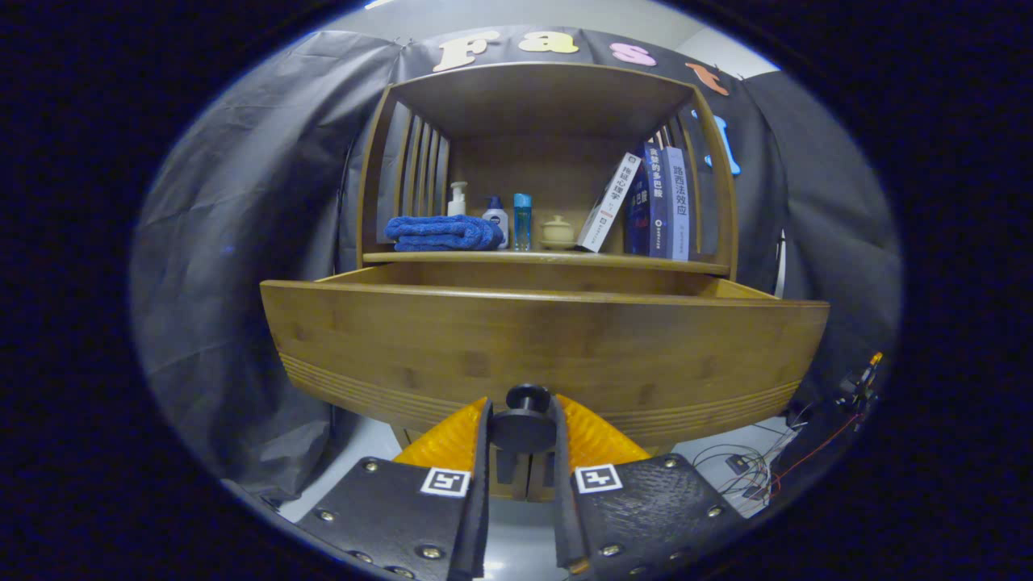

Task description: Pull open the drawer, take out the items inside it, and place them on the countertop above the cabinet.

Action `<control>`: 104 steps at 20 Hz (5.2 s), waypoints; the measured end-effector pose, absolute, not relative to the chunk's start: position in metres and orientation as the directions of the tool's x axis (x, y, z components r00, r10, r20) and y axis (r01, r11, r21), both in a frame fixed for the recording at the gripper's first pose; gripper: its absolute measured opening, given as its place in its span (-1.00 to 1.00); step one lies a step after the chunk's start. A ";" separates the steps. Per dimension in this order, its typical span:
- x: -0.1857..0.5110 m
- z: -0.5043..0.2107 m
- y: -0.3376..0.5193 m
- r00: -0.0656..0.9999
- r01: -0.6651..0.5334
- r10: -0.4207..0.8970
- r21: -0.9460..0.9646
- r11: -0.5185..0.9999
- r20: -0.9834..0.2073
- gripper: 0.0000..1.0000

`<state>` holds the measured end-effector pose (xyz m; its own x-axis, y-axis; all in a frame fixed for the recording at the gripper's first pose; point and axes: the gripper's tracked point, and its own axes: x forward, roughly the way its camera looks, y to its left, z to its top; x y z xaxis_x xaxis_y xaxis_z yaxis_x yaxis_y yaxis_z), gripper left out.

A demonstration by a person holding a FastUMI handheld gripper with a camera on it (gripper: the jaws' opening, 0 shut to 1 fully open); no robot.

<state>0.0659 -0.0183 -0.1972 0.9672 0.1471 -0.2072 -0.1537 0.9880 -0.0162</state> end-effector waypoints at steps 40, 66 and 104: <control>0.175 -0.191 -0.003 0.654 -0.143 0.063 -0.042 0.989 -0.754 0.37; 0.254 0.067 -0.007 0.967 -0.105 0.130 0.121 0.987 -0.219 -0.75; 0.278 -0.028 -0.012 0.972 0.011 0.019 0.125 0.992 -0.236 0.95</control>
